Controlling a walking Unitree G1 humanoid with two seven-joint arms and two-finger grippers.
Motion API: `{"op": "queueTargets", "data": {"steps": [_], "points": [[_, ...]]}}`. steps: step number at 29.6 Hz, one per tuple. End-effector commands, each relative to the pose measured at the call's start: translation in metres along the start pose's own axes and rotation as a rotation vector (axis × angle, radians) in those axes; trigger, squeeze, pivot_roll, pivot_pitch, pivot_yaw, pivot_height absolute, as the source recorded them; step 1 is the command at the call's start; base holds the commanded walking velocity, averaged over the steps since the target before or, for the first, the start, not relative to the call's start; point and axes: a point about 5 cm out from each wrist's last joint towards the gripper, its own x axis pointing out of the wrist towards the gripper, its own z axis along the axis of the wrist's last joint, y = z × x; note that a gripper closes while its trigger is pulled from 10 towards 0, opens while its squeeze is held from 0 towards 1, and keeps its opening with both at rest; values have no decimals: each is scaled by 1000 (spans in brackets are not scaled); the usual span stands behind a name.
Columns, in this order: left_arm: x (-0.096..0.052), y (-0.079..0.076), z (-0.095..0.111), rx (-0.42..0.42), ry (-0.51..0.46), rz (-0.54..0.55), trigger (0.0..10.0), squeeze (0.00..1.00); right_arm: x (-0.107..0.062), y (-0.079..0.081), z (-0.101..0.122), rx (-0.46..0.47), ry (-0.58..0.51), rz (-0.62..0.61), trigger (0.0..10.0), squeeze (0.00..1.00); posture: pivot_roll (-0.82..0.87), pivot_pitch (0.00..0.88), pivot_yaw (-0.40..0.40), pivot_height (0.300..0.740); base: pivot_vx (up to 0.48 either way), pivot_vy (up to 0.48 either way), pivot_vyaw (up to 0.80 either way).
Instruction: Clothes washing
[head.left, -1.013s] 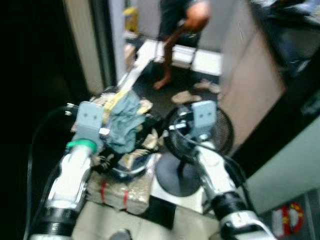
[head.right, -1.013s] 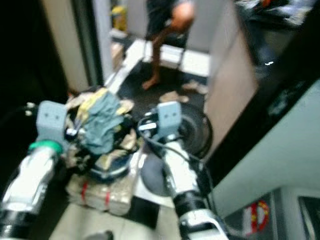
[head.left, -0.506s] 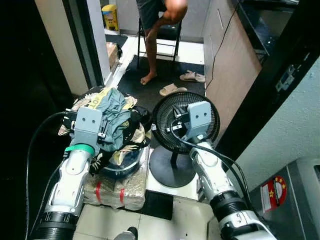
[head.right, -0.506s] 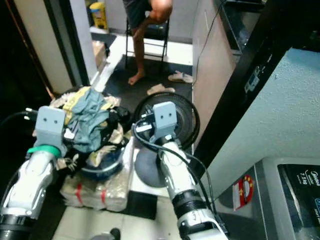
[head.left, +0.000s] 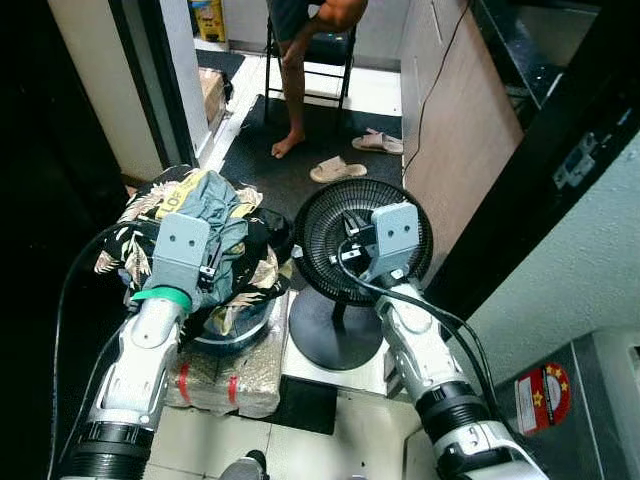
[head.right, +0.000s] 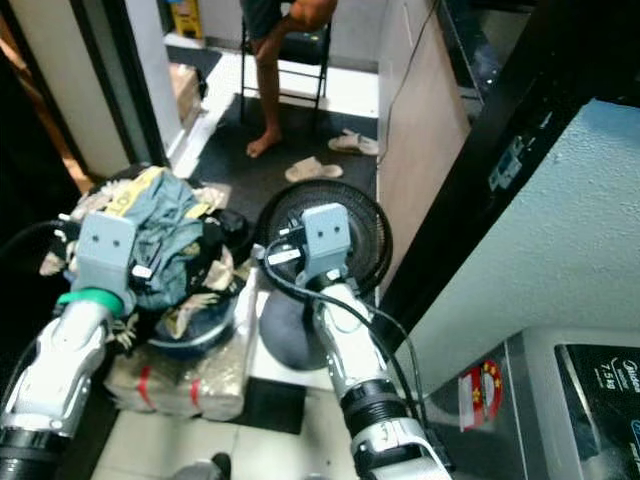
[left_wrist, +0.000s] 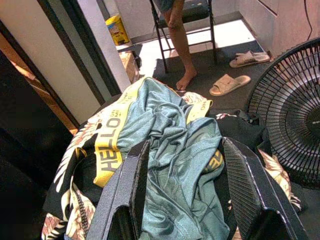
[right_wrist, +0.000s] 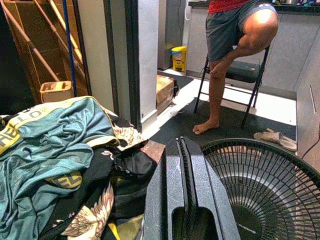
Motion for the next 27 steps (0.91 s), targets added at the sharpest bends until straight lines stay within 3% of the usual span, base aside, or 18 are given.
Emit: {"op": "queueTargets", "data": {"steps": [1, 11, 27], "points": [[-1, -1, -4, 3, 16, -4, 10000, 0, -2, 0, -4, 6, 15, -6, 10000, 0, 89, 0, -15, 740, 0, 0, 0], [0, 0, -4, 6, 15, 1, 10000, 0, -2, 0, -4, -1, 15, -5, 10000, 0, 91, 0, -15, 740, 0, 0, 0], [0, 0, -4, 7, 11, -6, 10000, 0, -1, -1, -4, -6, 16, -1, 10000, 0, 92, 0, -16, 740, 0, 0, 794]]}}
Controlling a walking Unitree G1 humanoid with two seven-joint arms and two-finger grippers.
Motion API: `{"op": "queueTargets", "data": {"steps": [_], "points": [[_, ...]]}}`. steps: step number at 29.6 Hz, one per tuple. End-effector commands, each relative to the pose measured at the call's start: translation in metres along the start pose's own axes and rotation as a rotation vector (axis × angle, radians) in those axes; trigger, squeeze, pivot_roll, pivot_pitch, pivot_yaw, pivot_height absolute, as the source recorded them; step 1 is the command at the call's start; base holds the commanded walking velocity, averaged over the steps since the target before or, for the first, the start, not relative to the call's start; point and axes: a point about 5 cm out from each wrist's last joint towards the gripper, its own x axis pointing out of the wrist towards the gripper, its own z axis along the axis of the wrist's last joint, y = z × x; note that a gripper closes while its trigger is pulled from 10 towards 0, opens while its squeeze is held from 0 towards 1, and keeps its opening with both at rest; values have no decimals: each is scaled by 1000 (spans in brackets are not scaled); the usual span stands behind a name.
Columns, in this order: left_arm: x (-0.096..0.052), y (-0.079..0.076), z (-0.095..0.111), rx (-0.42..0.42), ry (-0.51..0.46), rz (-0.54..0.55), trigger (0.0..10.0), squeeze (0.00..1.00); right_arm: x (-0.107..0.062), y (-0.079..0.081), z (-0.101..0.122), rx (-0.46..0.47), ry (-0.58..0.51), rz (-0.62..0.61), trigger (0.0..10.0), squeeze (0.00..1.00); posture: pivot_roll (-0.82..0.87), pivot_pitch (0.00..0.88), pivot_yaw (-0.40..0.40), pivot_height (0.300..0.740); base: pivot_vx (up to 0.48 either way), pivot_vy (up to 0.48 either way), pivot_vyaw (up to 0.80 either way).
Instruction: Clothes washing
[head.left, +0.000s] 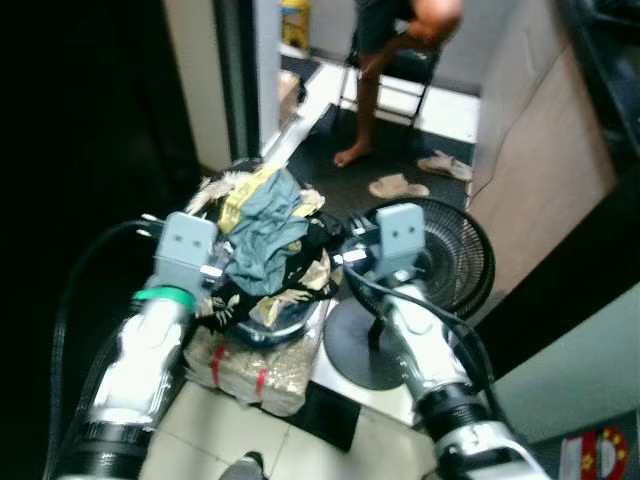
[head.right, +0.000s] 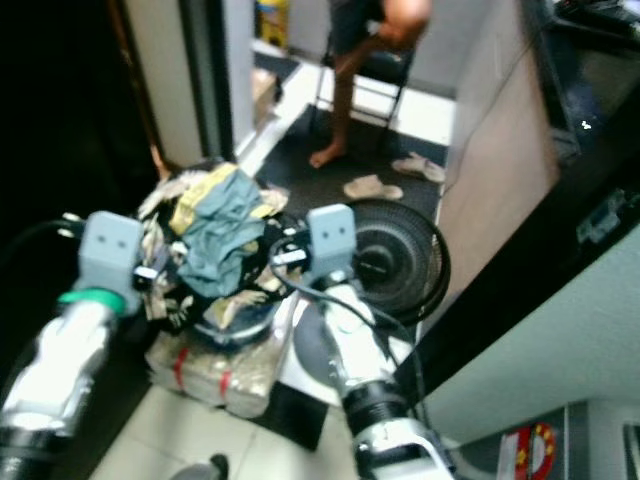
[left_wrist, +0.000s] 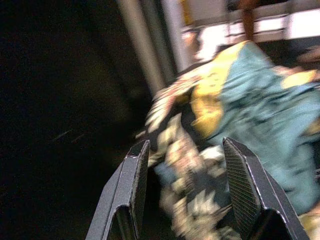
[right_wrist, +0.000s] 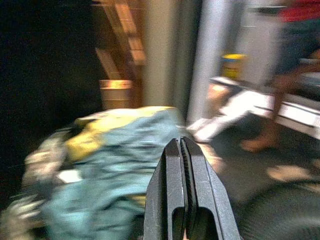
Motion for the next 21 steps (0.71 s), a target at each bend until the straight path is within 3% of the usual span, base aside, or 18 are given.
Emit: {"op": "queueTargets", "data": {"steps": [1, 13, 21], "points": [[-1, -5, -5, -6, 18, -17, 10000, 0, -4, -3, -6, 4, 20, -10, 10000, 0, 93, 0, -15, 740, 0, 0, 794], [-1, -4, -4, -7, 16, -15, 10000, 0, -4, -2, -6, 13, 19, -10, 10000, 0, 93, 0, -13, 740, 0, 0, 780], [0, -4, -3, -9, 5, -11, 10000, 0, -4, -1, -5, 35, 8, -17, 10000, 0, 90, 0, -14, 740, 348, 234, 0]]}}
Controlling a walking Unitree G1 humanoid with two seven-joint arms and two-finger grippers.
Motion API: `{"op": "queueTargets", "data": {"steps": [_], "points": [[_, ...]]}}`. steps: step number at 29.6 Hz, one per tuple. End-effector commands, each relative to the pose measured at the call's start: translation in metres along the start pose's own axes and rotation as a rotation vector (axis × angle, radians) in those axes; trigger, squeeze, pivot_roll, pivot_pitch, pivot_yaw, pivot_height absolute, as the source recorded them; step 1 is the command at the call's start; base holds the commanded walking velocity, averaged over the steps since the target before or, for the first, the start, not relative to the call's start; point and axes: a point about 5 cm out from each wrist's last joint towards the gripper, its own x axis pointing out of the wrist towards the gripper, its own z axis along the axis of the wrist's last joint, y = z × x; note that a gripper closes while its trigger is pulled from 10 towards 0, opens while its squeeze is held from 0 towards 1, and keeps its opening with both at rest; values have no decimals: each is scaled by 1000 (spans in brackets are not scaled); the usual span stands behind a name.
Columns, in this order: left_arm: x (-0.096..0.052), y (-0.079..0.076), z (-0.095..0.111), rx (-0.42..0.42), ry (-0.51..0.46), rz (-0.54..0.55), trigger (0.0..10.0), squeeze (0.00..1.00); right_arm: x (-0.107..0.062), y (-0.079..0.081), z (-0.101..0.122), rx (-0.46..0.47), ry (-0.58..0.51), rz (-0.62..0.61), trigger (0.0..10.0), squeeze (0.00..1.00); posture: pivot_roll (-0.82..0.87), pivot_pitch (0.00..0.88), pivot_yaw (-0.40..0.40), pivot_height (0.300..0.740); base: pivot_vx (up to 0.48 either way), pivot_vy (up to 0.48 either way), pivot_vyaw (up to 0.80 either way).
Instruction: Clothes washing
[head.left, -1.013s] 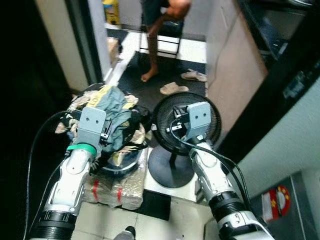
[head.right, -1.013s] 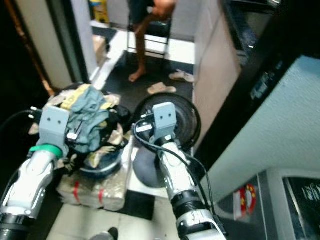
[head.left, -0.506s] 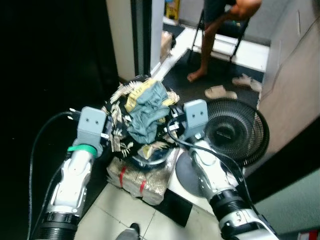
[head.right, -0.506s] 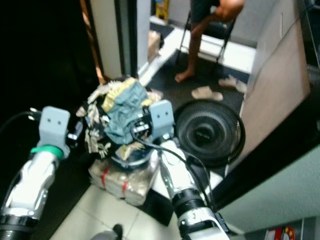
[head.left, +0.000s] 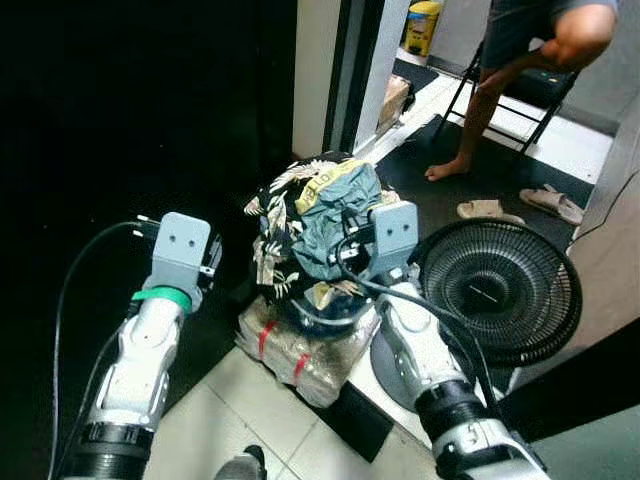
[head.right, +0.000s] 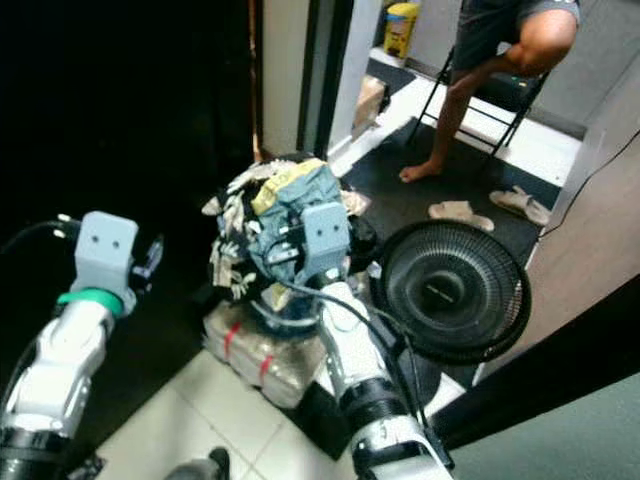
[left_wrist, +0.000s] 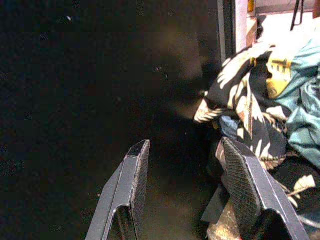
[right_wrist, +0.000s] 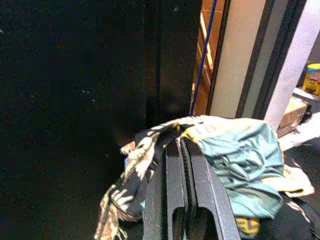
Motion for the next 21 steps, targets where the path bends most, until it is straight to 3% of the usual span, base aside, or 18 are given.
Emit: {"op": "queueTargets", "data": {"steps": [1, 3, 12, 15, 21], "points": [[0, 0, -3, 0, 12, -4, 10000, 0, -2, -2, -2, 25, 4, -17, 10000, 0, 90, 0, -14, 740, 401, 266, 0], [0, 0, -3, 0, 11, -5, 10000, 0, -2, -3, -2, 32, 4, -21, 10000, 0, 90, 0, -14, 740, 401, 266, 0], [0, -1, -3, -2, 10, -6, 10000, 0, -2, -5, -3, 42, 12, -33, 10000, 0, 89, 0, -14, 740, 398, 265, -725], [0, -1, -3, -4, 11, -5, 10000, 0, -2, -4, -3, 36, 14, -31, 10000, 0, 89, 0, -16, 740, 396, 269, 0], [0, -1, -3, -4, 11, -5, 10000, 0, -2, -5, -4, 61, 21, -39, 10000, 0, 89, 0, -16, 740, 390, 268, -763]]}}
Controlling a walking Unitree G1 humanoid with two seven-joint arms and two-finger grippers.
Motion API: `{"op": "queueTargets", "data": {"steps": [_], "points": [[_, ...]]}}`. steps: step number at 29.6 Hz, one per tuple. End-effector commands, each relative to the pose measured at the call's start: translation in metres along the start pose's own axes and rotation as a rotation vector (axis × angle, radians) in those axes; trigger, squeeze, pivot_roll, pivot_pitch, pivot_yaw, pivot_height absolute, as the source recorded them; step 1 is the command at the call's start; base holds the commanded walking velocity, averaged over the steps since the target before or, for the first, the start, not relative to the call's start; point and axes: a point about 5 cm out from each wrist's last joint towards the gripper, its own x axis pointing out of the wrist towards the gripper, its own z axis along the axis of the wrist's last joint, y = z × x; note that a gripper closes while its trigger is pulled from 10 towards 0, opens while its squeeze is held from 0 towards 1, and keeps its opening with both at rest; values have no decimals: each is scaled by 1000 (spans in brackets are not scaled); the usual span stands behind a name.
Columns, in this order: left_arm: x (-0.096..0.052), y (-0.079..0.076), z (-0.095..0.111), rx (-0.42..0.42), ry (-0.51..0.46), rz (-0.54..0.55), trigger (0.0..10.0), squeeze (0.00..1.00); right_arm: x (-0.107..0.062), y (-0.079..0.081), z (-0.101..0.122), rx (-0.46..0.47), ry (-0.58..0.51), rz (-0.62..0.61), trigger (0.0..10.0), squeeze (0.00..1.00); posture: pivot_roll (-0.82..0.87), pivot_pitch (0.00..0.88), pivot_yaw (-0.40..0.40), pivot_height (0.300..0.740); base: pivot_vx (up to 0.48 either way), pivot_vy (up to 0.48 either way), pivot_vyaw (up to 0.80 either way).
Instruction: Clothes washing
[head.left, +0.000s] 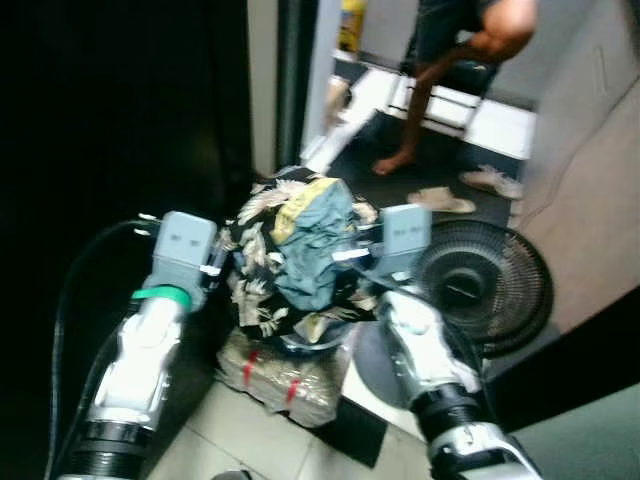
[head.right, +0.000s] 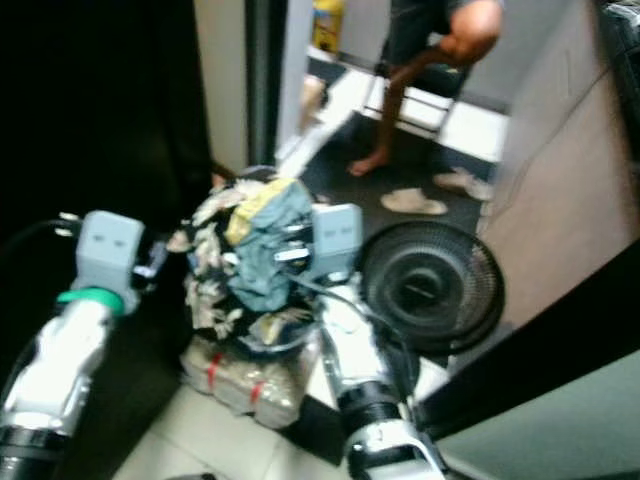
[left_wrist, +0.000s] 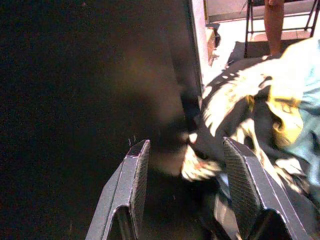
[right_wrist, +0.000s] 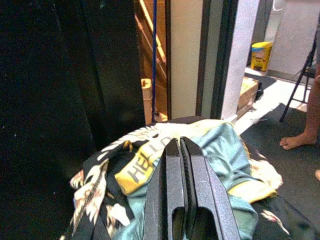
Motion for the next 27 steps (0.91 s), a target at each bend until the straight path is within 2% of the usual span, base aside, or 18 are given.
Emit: {"op": "queueTargets", "data": {"steps": [1, 3, 11, 13, 14, 16, 20, 21, 22, 24, 25, 27], "points": [[0, -6, -2, -6, 7, -22, 10000, 0, -4, -13, -2, -17, 12, -37, 10000, 0, 88, 0, -16, 740, 330, 0, 0], [0, -6, -2, -8, 7, -22, 10000, 0, -3, -14, -1, -36, 9, -37, 10000, 0, 88, 0, -16, 740, 328, 0, 0], [0, -9, -3, -17, 18, -50, 10000, 0, -3, -14, 0, -63, 8, -32, 10000, 0, 89, 0, -17, 740, 0, 0, 0], [0, -16, -3, -17, 25, -135, 10000, 0, -2, -22, 2, -103, 10, -40, 10000, 0, 86, 0, -17, 740, 0, 0, 0], [0, -16, -3, -17, 25, -135, 10000, 0, -2, -22, 2, -103, 10, -40, 10000, 0, 86, 0, -17, 740, 0, 0, 0], [-1, -26, 0, 34, 19, -241, 10000, 0, 0, -32, 6, -136, 3, -56, 10000, 0, 86, 0, -17, 740, 0, 0, 0], [-2, -30, 1, 58, 13, -279, 10000, 0, 1, -36, 8, -143, 1, -64, 10000, 0, 86, 0, -17, 740, 0, 0, 0], [0, -51, -3, 121, 42, -401, 10000, 0, 4, -53, 9, -170, 30, -101, 10000, 0, 75, 0, -8, 740, 0, 0, 0], [0, -51, -3, 121, 42, -401, 10000, 0, 4, -53, 9, -170, 30, -101, 10000, 0, 75, 0, -8, 740, 0, 0, 0], [4, -76, -6, 134, 100, -512, 10000, 0, 6, -67, 7, -202, 87, -109, 10000, 0, 65, 0, 0, 740, 0, 0, 0], [4, -76, -6, 134, 100, -512, 10000, 0, 6, -67, 7, -202, 87, -109, 10000, 0, 65, 0, 0, 740, 0, 0, 0], [6, -88, -2, 191, 71, -546, 10000, 0, 8, -68, 7, -196, 102, -84, 10000, 0, 64, 2, -2, 740, 0, 0, 0]]}}
